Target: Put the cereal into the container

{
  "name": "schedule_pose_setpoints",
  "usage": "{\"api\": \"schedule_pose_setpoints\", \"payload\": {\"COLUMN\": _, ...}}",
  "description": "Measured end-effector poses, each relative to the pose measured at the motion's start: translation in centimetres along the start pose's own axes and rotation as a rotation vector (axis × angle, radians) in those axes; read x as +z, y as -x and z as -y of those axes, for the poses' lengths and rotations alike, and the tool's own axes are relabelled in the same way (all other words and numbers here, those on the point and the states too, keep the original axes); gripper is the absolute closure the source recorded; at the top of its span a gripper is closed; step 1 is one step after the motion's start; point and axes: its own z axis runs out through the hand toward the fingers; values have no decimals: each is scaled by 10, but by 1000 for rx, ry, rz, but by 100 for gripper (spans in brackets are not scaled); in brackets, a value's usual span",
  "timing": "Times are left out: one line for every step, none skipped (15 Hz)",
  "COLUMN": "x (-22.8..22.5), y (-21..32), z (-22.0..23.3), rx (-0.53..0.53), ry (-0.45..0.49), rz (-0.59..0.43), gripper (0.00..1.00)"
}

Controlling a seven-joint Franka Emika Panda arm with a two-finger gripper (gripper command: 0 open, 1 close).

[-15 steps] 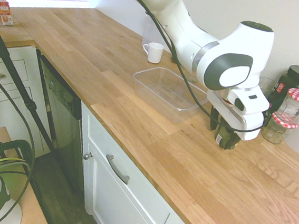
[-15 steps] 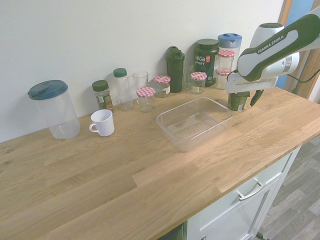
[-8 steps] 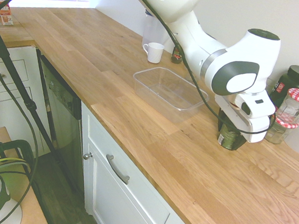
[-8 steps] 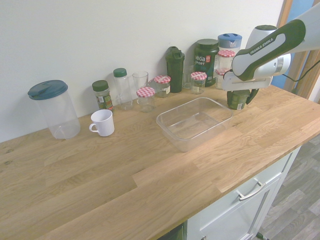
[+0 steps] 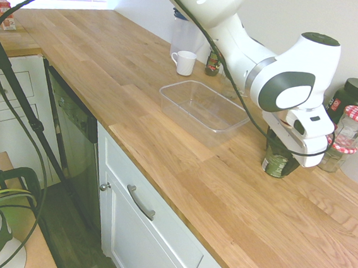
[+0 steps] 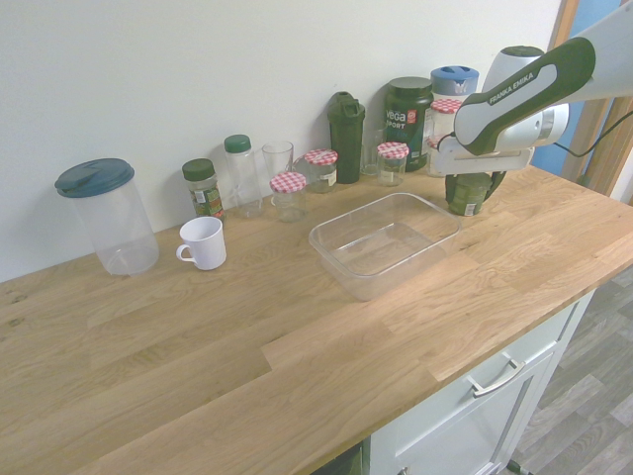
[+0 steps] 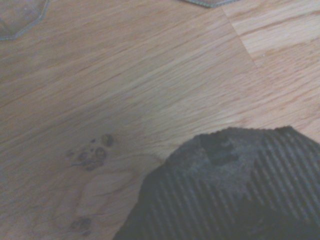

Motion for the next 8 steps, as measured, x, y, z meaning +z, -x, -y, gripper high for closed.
{"api": "schedule_pose_setpoints", "payload": {"x": -1, "y": -1, "z": 1, "rx": 0, "ry": -2, "rz": -2, "gripper": 100}}
{"api": "schedule_pose_setpoints", "payload": {"x": -4, "y": -2, "z": 3, "rx": -1, "ry": -7, "rz": -5, "gripper": 100}}
{"api": "schedule_pose_setpoints", "payload": {"x": -12, "y": -3, "z": 8, "rx": -3, "ry": -16, "rz": -10, "gripper": 100}}
{"api": "schedule_pose_setpoints", "payload": {"x": -22, "y": -1, "z": 14, "rx": -9, "ry": -29, "rz": -14, "gripper": 100}}
{"api": "schedule_pose_setpoints", "payload": {"x": -36, "y": 5, "z": 23, "rx": -20, "ry": -44, "rz": -18, "gripper": 100}}
{"api": "schedule_pose_setpoints", "payload": {"x": -57, "y": 16, "z": 36, "rx": -32, "ry": -59, "rz": -20, "gripper": 100}}
{"api": "schedule_pose_setpoints", "payload": {"x": -81, "y": 34, "z": 50, "rx": -47, "ry": -75, "rz": -27, "gripper": 100}}
{"api": "schedule_pose_setpoints", "payload": {"x": -106, "y": 55, "z": 63, "rx": -67, "ry": -90, "rz": -39, "gripper": 100}}
